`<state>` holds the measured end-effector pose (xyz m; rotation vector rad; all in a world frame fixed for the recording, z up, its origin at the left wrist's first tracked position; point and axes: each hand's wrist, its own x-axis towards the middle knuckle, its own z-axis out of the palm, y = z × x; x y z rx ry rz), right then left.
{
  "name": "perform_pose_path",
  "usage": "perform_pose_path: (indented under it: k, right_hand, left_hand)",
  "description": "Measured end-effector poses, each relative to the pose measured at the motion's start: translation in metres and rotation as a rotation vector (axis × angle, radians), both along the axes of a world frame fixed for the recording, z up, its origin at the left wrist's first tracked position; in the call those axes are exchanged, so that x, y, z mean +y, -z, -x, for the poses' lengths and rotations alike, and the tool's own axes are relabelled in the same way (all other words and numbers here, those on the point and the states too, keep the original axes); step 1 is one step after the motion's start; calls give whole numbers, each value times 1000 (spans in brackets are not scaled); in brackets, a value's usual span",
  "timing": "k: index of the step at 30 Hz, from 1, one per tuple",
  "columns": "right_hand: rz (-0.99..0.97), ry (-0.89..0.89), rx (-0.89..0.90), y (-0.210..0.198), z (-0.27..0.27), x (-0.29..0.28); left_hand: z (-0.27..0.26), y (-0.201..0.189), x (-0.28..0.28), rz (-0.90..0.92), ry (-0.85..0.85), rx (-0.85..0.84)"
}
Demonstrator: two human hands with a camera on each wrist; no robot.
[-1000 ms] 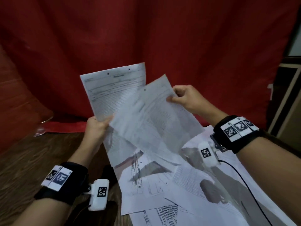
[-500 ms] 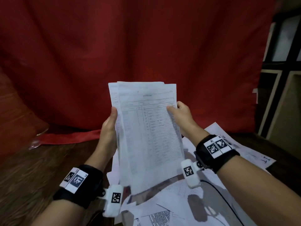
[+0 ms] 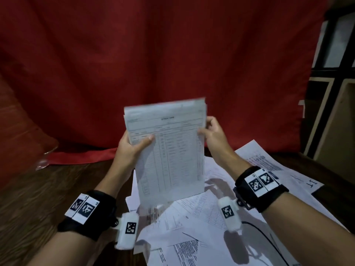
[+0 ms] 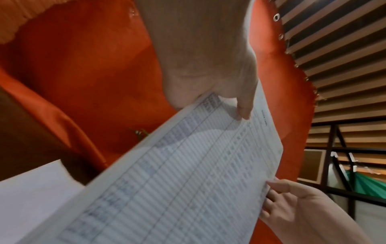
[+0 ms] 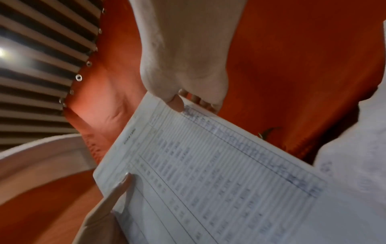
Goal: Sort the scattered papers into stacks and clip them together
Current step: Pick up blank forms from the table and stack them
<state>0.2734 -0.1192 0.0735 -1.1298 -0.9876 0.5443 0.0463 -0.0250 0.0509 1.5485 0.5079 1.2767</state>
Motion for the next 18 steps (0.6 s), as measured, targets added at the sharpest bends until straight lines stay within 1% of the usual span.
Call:
perform_pose_path:
  k: [2, 4, 8, 10, 12, 15, 16, 18]
  right_hand:
    - [101, -62, -40, 18, 1, -2]
    - [140, -103, -43, 28, 3, -3]
    - [72, -68, -13, 21, 4, 0]
    - [52, -57, -9, 17, 3, 3]
    - [99, -76, -12, 21, 3, 4]
    - [185, -121, 6, 31, -1, 3]
    - [179, -115, 24, 32, -4, 2]
    - [143, -117, 42, 30, -10, 0]
  left_hand:
    - [4, 15, 1, 52, 26, 45]
    - [3, 24, 2, 89, 20, 45]
    - [-2, 20, 6, 59, -108, -57]
    - [-3, 16, 8, 38, -119, -85]
    - [-3, 17, 6, 34, -49, -28]
    - [-2, 36, 9, 62, 57, 141]
    - [0, 43, 12, 79, 73, 154]
    - [2, 54, 16, 123, 51, 162]
